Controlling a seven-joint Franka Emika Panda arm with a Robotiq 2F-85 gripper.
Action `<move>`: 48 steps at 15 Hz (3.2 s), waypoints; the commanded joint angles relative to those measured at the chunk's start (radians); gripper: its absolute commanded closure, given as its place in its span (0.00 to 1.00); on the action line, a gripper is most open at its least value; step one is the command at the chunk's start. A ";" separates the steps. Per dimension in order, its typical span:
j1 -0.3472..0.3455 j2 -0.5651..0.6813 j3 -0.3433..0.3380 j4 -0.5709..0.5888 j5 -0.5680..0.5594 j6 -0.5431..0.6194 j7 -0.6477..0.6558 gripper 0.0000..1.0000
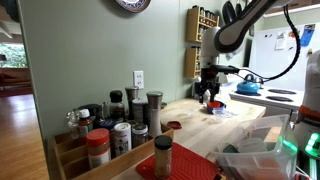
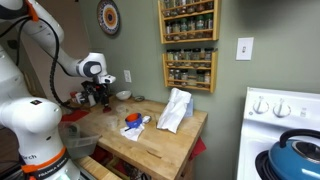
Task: Pick up the red lunch box lid from the stacked lunch boxes and put it on the table, pick up the top clear stacked lunch box and put it on the table, pick up the red lunch box lid from the table and put it on the lunch box closer to the wall
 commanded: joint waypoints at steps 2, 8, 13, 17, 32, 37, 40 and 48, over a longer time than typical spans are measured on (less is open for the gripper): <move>0.023 0.133 0.113 0.160 -0.053 -0.045 0.272 0.00; 0.027 0.061 0.076 0.103 -0.023 -0.020 0.190 0.00; 0.041 0.159 0.107 0.139 -0.052 0.106 0.235 0.00; 0.073 0.312 0.117 0.184 -0.108 0.286 0.252 0.00; 0.270 0.625 -0.102 0.440 -0.249 0.249 0.302 0.07; 0.286 0.624 -0.116 0.455 -0.242 0.215 0.313 0.38; 0.287 0.607 -0.115 0.459 -0.248 0.189 0.324 0.51; 0.242 0.439 -0.139 0.372 -0.288 0.159 0.297 0.53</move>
